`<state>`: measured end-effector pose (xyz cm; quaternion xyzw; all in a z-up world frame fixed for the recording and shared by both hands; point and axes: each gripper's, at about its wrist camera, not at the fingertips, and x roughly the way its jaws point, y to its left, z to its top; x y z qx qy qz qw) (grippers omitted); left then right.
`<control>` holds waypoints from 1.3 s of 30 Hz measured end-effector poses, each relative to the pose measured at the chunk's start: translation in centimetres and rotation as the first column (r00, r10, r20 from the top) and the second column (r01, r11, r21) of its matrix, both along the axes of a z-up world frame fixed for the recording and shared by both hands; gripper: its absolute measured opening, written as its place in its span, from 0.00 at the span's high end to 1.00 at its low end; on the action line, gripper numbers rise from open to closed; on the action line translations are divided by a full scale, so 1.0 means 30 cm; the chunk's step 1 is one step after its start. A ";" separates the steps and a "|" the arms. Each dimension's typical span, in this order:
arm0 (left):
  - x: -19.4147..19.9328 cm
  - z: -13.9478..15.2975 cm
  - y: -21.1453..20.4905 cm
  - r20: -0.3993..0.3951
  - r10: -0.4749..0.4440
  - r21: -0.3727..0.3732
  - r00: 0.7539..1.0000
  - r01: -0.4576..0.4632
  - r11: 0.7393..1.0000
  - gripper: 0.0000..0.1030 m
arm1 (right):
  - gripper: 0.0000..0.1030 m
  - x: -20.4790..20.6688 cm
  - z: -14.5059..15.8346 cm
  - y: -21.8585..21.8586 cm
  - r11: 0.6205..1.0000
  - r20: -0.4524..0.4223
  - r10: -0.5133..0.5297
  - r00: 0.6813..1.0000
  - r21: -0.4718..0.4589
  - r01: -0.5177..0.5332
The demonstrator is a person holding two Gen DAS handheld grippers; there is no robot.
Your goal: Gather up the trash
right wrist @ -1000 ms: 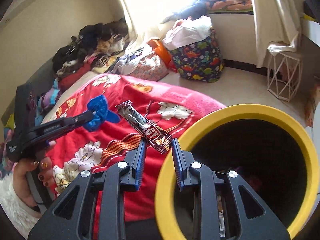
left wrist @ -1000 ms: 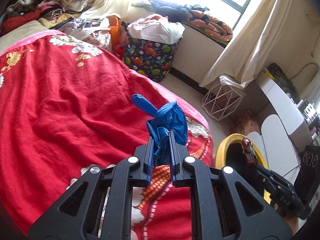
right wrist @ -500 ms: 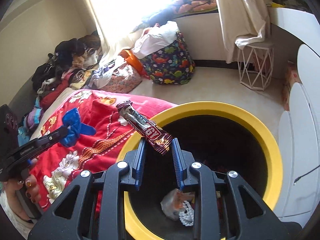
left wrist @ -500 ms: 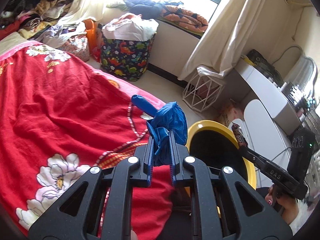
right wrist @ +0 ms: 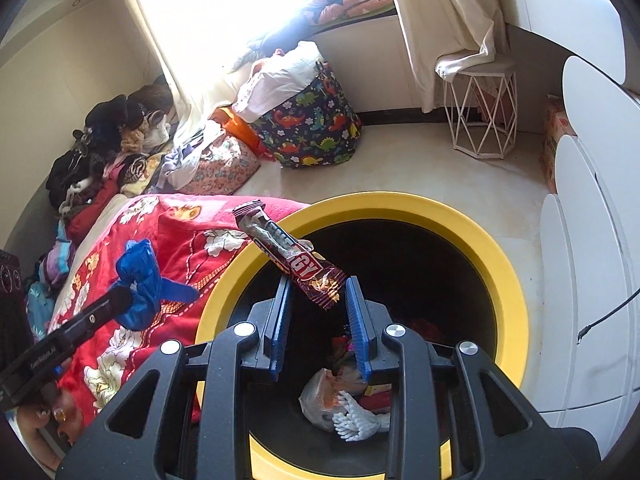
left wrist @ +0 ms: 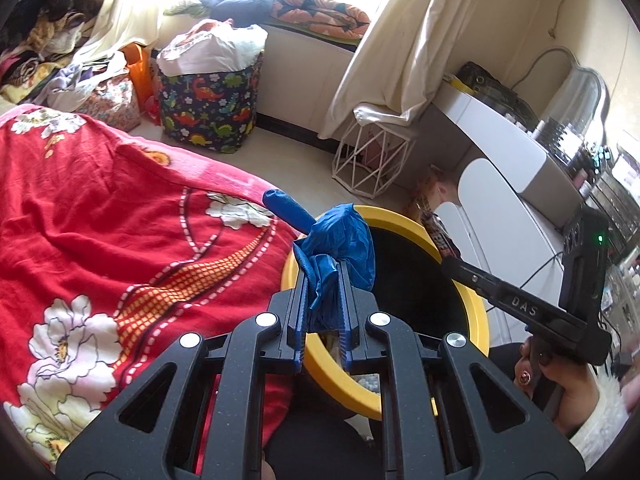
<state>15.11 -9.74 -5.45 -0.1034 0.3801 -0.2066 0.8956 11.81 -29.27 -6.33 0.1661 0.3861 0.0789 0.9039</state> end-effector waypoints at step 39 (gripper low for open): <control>-0.115 0.019 -0.035 0.059 0.045 0.148 0.997 -0.053 0.988 0.11 | 0.06 -0.250 0.151 -0.040 0.995 0.196 -0.065 0.978 -0.063 0.079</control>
